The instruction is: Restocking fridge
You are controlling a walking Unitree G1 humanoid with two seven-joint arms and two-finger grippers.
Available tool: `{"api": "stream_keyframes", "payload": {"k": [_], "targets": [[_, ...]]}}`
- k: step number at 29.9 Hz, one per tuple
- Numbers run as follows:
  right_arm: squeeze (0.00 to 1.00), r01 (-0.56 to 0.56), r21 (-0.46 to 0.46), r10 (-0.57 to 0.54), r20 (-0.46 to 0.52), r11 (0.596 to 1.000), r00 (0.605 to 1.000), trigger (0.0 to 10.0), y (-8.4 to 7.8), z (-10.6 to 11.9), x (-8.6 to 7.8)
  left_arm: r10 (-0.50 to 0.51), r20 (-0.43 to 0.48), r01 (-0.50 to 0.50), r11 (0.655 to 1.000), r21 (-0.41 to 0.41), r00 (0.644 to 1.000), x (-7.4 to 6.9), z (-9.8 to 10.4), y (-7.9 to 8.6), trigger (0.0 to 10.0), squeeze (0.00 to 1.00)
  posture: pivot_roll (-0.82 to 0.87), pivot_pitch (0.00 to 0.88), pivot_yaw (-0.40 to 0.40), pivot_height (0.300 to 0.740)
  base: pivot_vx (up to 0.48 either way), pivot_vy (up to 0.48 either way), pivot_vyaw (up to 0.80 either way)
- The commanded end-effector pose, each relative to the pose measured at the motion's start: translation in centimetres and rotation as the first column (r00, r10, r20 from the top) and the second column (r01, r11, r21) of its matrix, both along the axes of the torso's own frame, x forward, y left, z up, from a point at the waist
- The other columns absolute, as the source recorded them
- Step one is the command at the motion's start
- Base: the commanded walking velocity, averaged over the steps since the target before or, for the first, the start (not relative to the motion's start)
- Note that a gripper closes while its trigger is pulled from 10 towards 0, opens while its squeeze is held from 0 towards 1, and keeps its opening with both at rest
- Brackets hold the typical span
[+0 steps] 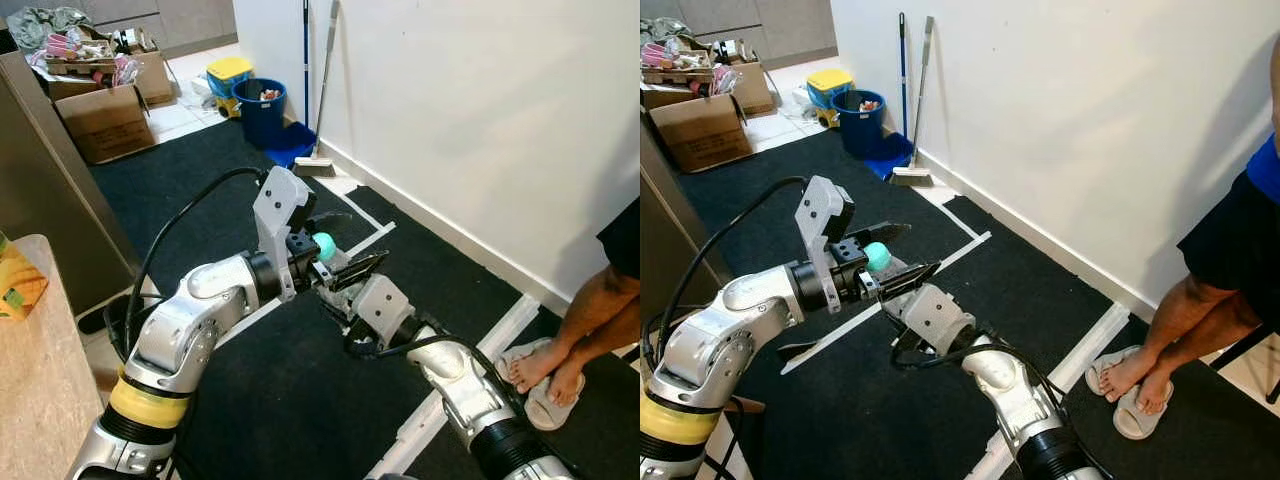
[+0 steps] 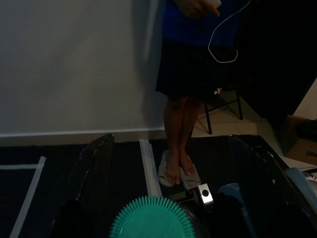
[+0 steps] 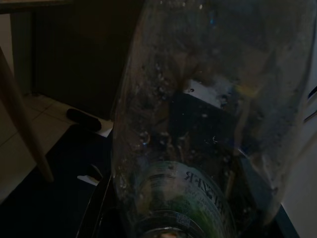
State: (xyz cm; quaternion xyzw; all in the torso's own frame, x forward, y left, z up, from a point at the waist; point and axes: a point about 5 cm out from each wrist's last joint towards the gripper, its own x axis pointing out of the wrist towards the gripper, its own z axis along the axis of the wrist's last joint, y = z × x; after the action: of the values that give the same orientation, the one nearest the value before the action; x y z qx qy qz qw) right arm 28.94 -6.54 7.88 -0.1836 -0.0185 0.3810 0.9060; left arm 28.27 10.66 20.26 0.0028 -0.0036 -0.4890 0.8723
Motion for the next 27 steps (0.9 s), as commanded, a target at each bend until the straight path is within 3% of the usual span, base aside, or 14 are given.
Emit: {"api": "stream_keyframes", "payload": {"k": [1, 2, 6, 7, 8, 9, 10, 23, 24, 25, 26, 27], "targets": [[0.00, 0.003, 0.009, -0.003, 0.005, 1.000, 1.000, 10.0, 0.0, 0.2, -0.1, -0.010, -0.007, 0.010, 1.000, -0.005, 1.000, 0.1, 0.2, -0.1, 7.6, 0.00, 0.05, 0.000, -0.037, 0.740, 0.000, 0.000, 0.00], [0.00, 0.005, 0.009, -0.005, 0.003, 1.000, 1.000, 10.0, 0.0, 0.2, -0.1, -0.011, -0.008, 0.011, 1.000, -0.005, 1.000, 0.1, 0.2, -0.1, 4.9, 0.00, 0.05, 0.001, -0.036, 0.740, 0.000, 0.000, 0.00], [0.00, 0.008, 0.008, -0.008, 0.003, 1.000, 1.000, 10.0, -0.1, 0.2, -0.1, -0.006, -0.012, 0.006, 1.000, 0.000, 1.000, 0.1, 0.2, -0.1, 4.0, 0.00, 0.05, 0.002, -0.036, 0.740, 0.000, 0.000, 0.00], [0.00, 0.018, 0.007, -0.018, 0.009, 1.000, 1.000, 10.0, -0.3, 0.4, 0.0, 0.000, -0.016, 0.000, 1.000, 0.003, 1.000, 0.2, 0.1, 0.0, 1.9, 0.00, 0.05, 0.004, -0.037, 0.740, 0.000, 0.000, 0.00], [0.00, 0.023, 0.006, -0.023, 0.012, 1.000, 1.000, 10.0, -0.3, 0.4, 0.1, 0.002, -0.017, -0.002, 1.000, 0.004, 1.000, 0.2, 0.1, 0.0, 1.2, 0.00, 0.05, 0.004, -0.037, 0.740, 0.000, 0.000, 0.00], [0.00, 0.023, 0.006, -0.023, 0.012, 1.000, 1.000, 10.0, -0.3, 0.4, 0.1, 0.002, -0.017, -0.002, 1.000, 0.004, 1.000, 0.2, 0.1, 0.0, 1.2, 0.00, 0.05, 0.004, -0.037, 0.740, 0.000, 0.000, 0.00], [0.00, 0.032, 0.006, -0.032, 0.016, 0.999, 0.999, 10.0, -0.5, 0.5, 0.1, 0.007, -0.022, -0.007, 1.000, 0.003, 1.000, 0.2, 0.1, 0.0, 0.0, 0.00, 0.05, 0.004, -0.038, 0.740, 0.000, 0.000, 0.00], [0.00, 0.070, 0.012, -0.070, 0.025, 0.998, 0.997, 10.0, -0.9, 0.5, 0.1, 0.002, -0.033, -0.003, 1.000, -0.011, 0.999, 0.0, 0.2, 0.0, 0.0, 0.00, 0.05, 0.007, -0.037, 0.740, 0.000, 0.000, 0.00], [0.00, 0.078, 0.014, -0.079, 0.024, 0.997, 0.997, 10.0, -0.9, 0.5, 0.1, 0.009, -0.035, -0.010, 1.000, -0.019, 0.999, 0.0, 0.2, -0.2, 9.9, 0.00, 0.05, 0.007, -0.037, 0.740, 0.000, 0.000, 0.00], [0.00, 0.078, 0.014, -0.079, 0.024, 0.997, 0.997, 10.0, -0.9, 0.5, 0.1, 0.009, -0.035, -0.010, 1.000, -0.019, 0.999, 0.0, 0.2, -0.2, 9.9, 0.00, 0.05, 0.007, -0.037, 0.740, 0.000, 0.000, 0.00], [0.54, 0.088, 0.022, -0.089, 0.022, 0.996, 0.996, 10.0, -1.0, 0.4, 0.1, 0.014, -0.038, -0.015, 1.000, -0.026, 0.999, 0.0, 0.3, -0.3, 10.0, 0.00, 0.05, 0.007, -0.037, 0.740, 0.000, 0.000, 0.00], [1.00, 0.097, 0.032, -0.098, 0.020, 0.995, 0.995, 10.0, -1.0, 0.4, 0.2, 0.017, -0.039, -0.018, 0.999, -0.030, 0.999, 0.0, 0.3, -0.4, 10.0, 0.00, 0.05, 0.007, -0.037, 0.740, 0.000, 0.000, 0.00]]}}
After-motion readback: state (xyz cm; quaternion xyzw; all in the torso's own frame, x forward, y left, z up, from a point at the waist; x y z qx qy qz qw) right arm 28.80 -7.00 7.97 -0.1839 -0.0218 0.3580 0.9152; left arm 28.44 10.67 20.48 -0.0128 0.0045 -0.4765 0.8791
